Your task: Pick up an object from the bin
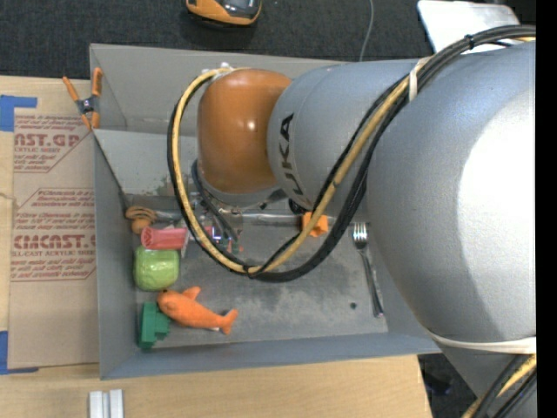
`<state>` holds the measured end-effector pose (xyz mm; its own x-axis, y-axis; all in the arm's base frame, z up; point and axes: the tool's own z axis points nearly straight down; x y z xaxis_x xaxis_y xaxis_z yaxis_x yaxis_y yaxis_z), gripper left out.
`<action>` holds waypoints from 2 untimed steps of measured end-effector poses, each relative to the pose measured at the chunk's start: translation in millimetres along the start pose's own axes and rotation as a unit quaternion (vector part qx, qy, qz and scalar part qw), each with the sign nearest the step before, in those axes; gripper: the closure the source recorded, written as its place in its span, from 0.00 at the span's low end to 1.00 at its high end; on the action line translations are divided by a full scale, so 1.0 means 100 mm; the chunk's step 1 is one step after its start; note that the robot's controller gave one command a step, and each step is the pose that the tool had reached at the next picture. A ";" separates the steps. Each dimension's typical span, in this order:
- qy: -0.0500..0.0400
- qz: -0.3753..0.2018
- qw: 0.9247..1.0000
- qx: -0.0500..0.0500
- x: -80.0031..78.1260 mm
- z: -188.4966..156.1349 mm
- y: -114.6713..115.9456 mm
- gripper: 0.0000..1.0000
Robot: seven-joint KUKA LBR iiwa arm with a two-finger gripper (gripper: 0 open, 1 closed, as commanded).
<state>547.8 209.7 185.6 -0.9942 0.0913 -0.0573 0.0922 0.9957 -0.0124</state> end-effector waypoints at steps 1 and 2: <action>-0.002 -0.085 0.996 -0.001 -0.10 0.56 -0.24 1.00; -0.004 0.029 1.000 -0.003 -0.08 0.83 -0.28 1.00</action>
Offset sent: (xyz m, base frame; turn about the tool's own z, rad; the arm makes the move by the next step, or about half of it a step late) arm 0.0077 -0.0297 -0.1013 0.2668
